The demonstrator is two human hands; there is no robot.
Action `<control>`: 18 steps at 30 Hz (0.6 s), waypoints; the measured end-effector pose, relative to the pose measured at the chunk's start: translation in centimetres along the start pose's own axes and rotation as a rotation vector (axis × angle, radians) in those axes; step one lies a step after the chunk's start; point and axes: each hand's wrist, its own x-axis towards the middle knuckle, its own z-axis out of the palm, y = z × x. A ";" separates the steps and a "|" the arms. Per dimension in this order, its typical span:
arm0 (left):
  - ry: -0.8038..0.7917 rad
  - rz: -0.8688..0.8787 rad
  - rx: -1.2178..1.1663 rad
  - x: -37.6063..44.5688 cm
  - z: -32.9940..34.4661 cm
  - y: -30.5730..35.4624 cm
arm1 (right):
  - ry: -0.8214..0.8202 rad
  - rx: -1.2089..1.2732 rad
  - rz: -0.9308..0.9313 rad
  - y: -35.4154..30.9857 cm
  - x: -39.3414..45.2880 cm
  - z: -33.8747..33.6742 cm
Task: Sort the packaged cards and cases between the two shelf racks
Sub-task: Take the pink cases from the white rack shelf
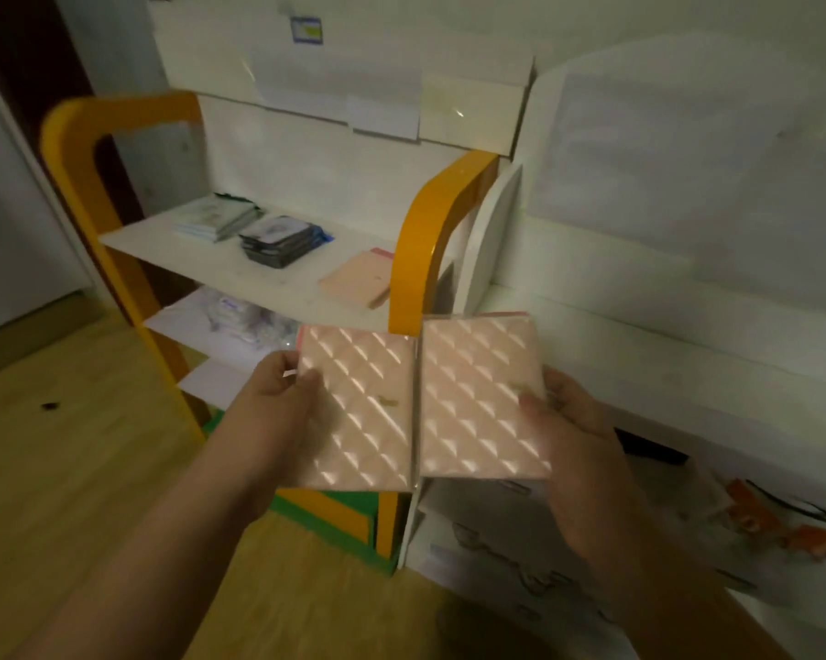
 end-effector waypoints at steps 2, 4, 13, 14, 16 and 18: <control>0.088 0.029 0.007 0.2 -1.3 -0.5 | -0.035 -0.035 0.000 0.3 0.1 1.8; 0.163 0.036 0.007 0.6 -2.6 -0.7 | -0.054 -0.039 0.009 0.5 0.4 3.3; 0.377 -0.024 0.016 4.3 -7.9 0.0 | -0.169 0.003 0.043 1.9 4.3 10.7; 0.376 -0.038 0.009 5.1 -8.4 0.3 | -0.181 0.016 0.053 2.1 5.1 11.5; 0.371 -0.035 0.001 7.1 -9.1 0.7 | -0.200 0.042 0.061 2.8 7.0 13.2; 0.365 -0.023 0.023 9.3 -9.3 1.4 | -0.197 0.056 0.063 3.3 9.2 14.9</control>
